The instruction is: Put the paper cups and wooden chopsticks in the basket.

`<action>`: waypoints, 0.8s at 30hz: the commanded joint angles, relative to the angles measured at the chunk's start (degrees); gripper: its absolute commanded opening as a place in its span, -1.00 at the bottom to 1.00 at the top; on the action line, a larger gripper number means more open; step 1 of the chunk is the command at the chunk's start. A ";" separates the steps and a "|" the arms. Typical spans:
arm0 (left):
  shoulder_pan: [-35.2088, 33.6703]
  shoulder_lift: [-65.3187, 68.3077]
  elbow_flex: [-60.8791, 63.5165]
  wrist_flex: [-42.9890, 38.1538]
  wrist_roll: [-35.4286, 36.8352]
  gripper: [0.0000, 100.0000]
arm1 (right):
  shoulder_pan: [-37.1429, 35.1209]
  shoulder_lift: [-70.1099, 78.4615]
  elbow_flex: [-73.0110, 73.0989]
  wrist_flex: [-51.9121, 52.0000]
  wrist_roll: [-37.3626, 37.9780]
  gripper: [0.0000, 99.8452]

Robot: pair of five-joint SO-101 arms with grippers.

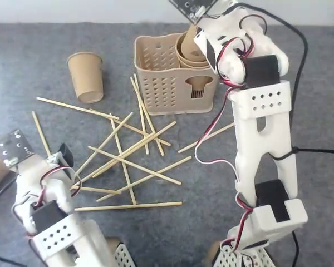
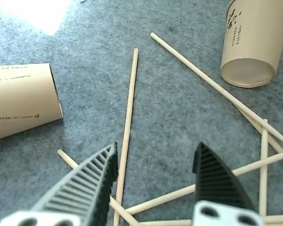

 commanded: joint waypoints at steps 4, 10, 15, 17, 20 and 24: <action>0.35 -0.88 -0.48 -1.67 0.00 -0.51 | -0.66 1.71 -2.37 2.95 1.67 -0.84; 0.35 -0.88 -0.48 -1.67 0.00 -0.51 | -0.31 0.84 -7.82 4.09 -4.22 -0.57; 0.35 -0.88 -0.22 -1.85 0.00 -0.51 | -0.57 -1.71 -18.64 11.47 -9.85 -0.63; 0.35 -0.88 -0.22 -1.85 0.00 -0.51 | -0.84 -2.33 -22.33 15.34 -10.99 -0.63; 0.35 -0.88 -0.22 -1.85 0.00 -0.51 | -1.54 -2.95 -23.65 18.68 -11.25 -0.63; 0.00 -0.88 -0.31 -2.02 0.00 -0.51 | 1.89 -4.35 -24.00 24.31 -18.29 -0.64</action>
